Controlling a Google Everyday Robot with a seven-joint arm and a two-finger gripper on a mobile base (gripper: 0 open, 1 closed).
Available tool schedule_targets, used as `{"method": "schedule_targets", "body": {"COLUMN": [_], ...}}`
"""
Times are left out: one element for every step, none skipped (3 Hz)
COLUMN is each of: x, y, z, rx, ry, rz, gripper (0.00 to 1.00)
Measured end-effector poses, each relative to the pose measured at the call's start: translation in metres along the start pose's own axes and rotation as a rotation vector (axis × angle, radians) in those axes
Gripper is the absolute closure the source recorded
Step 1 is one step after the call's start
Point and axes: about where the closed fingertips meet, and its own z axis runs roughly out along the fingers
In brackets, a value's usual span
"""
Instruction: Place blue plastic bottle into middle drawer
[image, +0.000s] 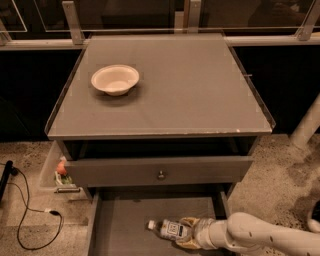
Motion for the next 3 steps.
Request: {"method": "schedule_targets", "body": {"x": [0.0000,0.0000,0.0000], "y": [0.0000,0.0001,0.0001], "z": [0.0000,0.0001,0.0001], "rx": [0.000,0.000,0.000], "ry": [0.000,0.000,0.000], "rz": [0.000,0.000,0.000], "gripper": [0.12,0.00,0.00]}}
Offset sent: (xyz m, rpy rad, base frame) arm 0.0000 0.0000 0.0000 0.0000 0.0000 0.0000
